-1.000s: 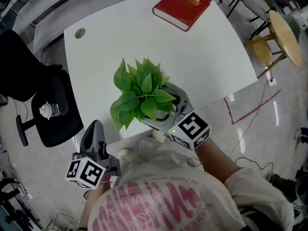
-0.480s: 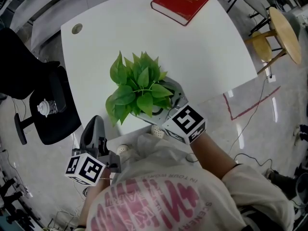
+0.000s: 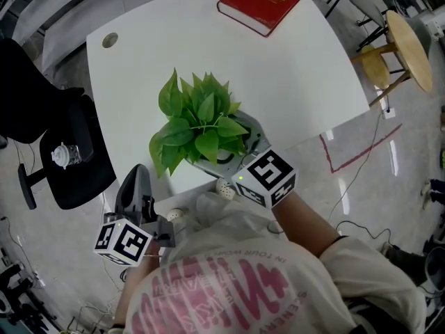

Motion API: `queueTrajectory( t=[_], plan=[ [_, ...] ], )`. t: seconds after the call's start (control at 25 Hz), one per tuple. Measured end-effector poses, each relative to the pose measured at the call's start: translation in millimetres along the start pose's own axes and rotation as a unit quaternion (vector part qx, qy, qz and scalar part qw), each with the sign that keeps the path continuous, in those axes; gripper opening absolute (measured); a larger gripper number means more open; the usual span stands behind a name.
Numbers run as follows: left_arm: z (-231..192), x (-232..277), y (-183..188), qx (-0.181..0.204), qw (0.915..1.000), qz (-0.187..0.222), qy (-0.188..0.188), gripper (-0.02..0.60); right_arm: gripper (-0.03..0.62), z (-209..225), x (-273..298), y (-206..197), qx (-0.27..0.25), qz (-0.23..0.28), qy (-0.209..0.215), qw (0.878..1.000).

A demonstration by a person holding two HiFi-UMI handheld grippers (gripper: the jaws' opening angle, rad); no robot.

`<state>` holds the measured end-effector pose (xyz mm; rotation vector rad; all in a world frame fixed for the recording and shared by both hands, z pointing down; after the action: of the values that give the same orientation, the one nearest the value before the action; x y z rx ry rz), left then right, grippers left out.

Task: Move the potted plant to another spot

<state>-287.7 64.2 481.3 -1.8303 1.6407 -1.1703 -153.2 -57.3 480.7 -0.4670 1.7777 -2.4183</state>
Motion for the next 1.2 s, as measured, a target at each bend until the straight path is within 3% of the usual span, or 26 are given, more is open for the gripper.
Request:
queueTrajectory(
  t=[0.64,0.96,1.2],
  plan=[
    [11.8,9.4,16.7,-0.005,0.9994,0.028,-0.022,0.003,0.497,-1.4,-4.5,14.5,-0.019,-0.01,-0.014,1.0],
    [28.4,38.9,43.4,-0.004,0.9974,0.04,-0.059,0.003,0.495,19.6,-11.2,52.8,-0.017,0.036,-0.05,0.998],
    [54.2,56.8,61.1,0.05,0.9928,0.055,-0.093,0.003,0.495,30.3,-23.9,84.1,-0.033,0.074,-0.067,0.994]
  ],
)
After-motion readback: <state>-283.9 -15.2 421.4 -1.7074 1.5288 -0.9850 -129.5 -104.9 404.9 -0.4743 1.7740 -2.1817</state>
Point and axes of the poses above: the fingertips, and each gripper's own axes: x forward along the fingers, z to its right, y out of its top, the point moved 3 cm from there along -x, backward along the fingers, and after that the axes turned 6 degrees about z, right-handed, at the moved point
